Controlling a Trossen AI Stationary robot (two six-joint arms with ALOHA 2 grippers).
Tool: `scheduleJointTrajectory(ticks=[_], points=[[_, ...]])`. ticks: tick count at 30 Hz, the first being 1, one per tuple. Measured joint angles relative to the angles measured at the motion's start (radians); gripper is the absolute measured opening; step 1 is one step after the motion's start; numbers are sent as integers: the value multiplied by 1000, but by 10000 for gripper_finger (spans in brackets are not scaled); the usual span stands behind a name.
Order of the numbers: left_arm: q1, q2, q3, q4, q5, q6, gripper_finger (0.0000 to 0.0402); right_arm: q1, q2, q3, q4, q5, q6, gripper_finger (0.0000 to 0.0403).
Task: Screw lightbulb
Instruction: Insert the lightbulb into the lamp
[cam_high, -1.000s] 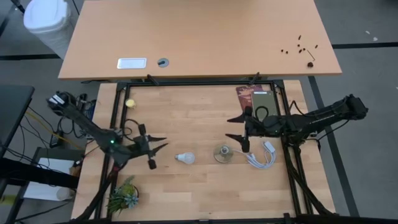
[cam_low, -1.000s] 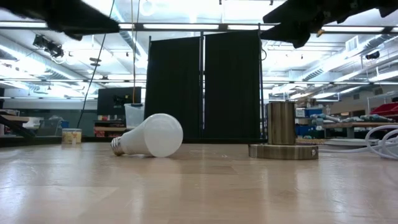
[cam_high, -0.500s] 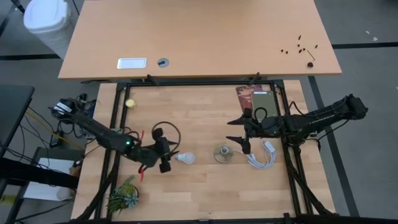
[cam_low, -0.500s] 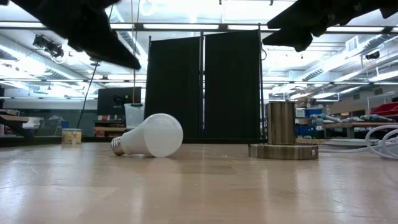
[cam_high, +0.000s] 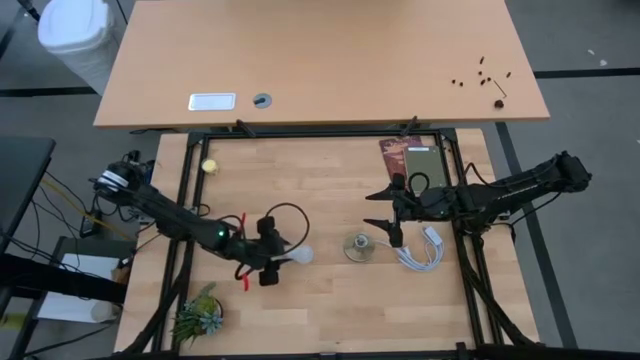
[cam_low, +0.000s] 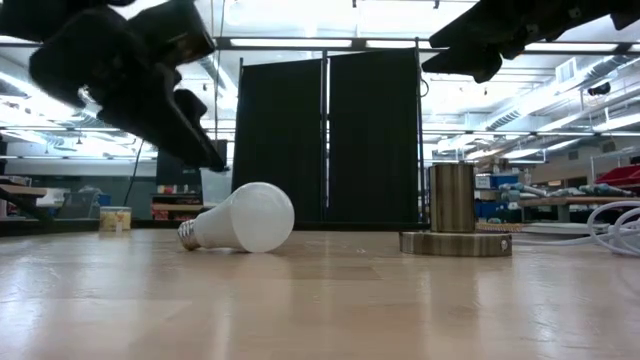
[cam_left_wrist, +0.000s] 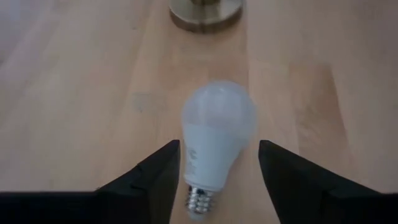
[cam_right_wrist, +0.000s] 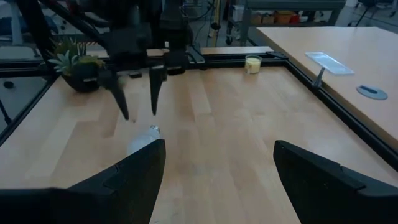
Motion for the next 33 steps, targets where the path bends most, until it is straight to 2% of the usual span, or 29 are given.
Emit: scheduleJointTrajectory(ticks=[6, 13, 28, 33], points=[[0, 86, 0, 52, -9, 67, 264, -1, 0, 0, 7, 0, -1, 309], [0, 176, 0, 149, -33, 71, 282, -1, 0, 0, 7, 0, 5, 309], [1, 372, 0, 449, -63, 163, 287, -1, 0, 0, 8, 0, 18, 309], [1, 398, 0, 517, -76, 200, 287, -1, 0, -1, 8, 0, 19, 309]])
